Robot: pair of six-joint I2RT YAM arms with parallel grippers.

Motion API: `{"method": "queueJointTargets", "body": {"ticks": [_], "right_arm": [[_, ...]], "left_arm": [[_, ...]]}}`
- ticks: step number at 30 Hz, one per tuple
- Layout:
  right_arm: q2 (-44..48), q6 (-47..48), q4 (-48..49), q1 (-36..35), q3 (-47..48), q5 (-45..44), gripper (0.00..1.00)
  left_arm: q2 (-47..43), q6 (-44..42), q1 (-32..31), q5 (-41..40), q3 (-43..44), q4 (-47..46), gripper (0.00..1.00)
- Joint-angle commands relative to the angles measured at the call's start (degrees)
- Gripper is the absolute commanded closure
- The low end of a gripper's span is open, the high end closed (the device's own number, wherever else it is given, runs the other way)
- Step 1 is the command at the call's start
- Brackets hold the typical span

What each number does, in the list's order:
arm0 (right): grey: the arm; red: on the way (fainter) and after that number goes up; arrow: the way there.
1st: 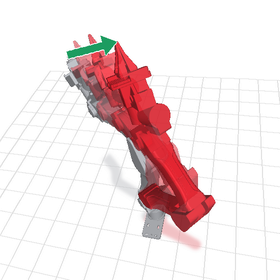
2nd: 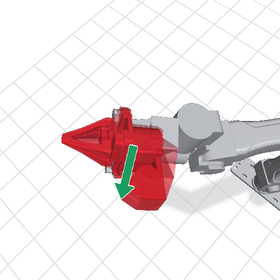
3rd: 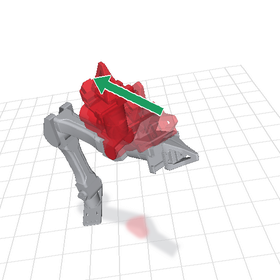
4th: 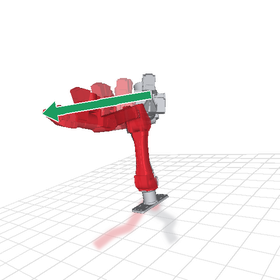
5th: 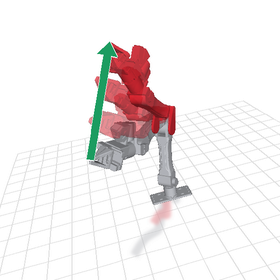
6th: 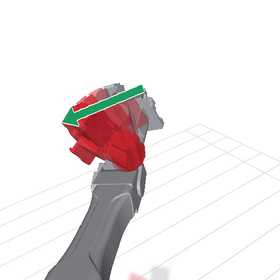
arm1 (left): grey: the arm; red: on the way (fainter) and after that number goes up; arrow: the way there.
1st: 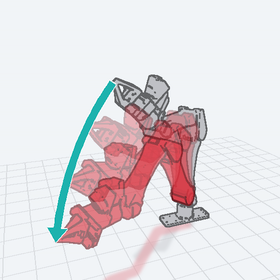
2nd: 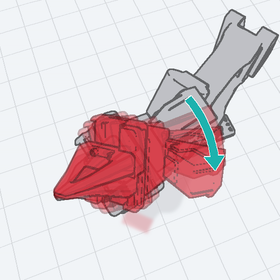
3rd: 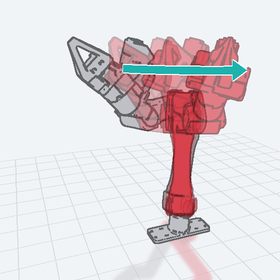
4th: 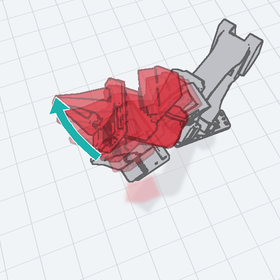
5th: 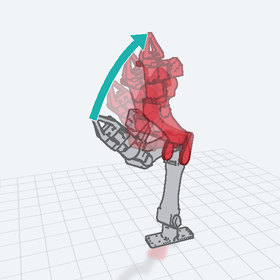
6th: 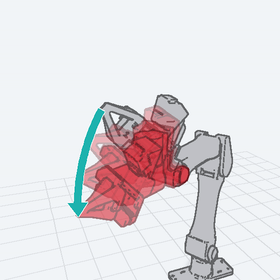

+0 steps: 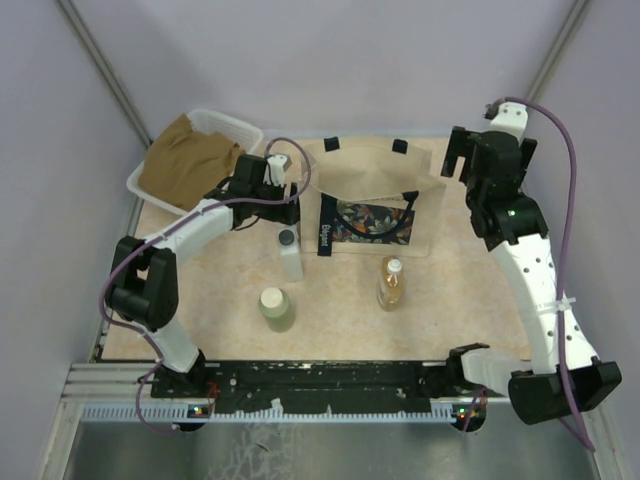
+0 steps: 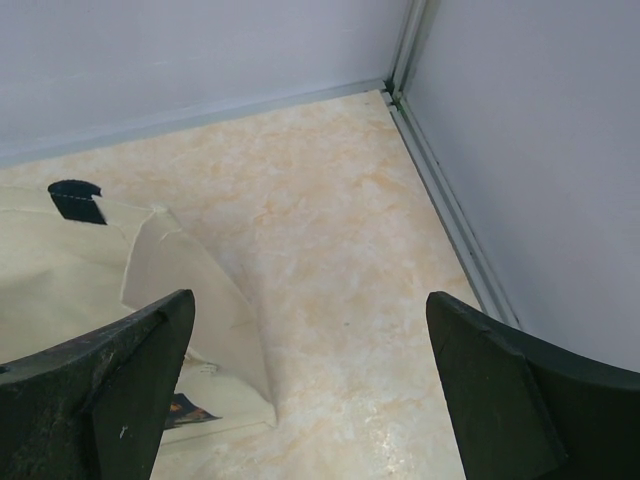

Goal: Place the personal care products into the canvas bag

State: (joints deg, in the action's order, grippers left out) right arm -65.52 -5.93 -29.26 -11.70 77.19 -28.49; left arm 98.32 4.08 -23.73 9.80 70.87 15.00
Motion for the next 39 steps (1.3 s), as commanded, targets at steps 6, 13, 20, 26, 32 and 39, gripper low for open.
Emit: {"method": "queueJointTargets", "body": {"ticks": [6,13,20,26,32,39], "right_arm": [[3.2,1.1,0.6,0.3,-1.2,-1.8,0.01],[3.5,1.1,0.3,0.3,-1.4,-2.0,0.01],[3.9,0.8,-0.6,0.3,-1.7,-2.5,0.01],[4.3,0.7,-1.1,0.3,-3.0,-2.4,0.01],[5.0,-0.8,-1.2,0.3,-4.2,-1.3,0.01],[6.7,-1.0,-1.6,0.3,-6.1,-0.5,0.01]], "left_arm": [[0.4,-0.6,-0.1,2.5,0.2,-2.8,0.41],[-0.6,-0.9,-0.2,2.1,0.2,-2.3,0.75],[-1.6,-1.8,-0.2,1.1,0.5,-1.5,0.91],[-2.3,-2.2,-0.2,0.1,0.8,-0.7,1.00],[-1.8,-2.6,-0.1,-2.6,3.3,2.3,1.00],[-3.7,-2.9,0.6,-5.8,4.6,3.9,1.00]]}}
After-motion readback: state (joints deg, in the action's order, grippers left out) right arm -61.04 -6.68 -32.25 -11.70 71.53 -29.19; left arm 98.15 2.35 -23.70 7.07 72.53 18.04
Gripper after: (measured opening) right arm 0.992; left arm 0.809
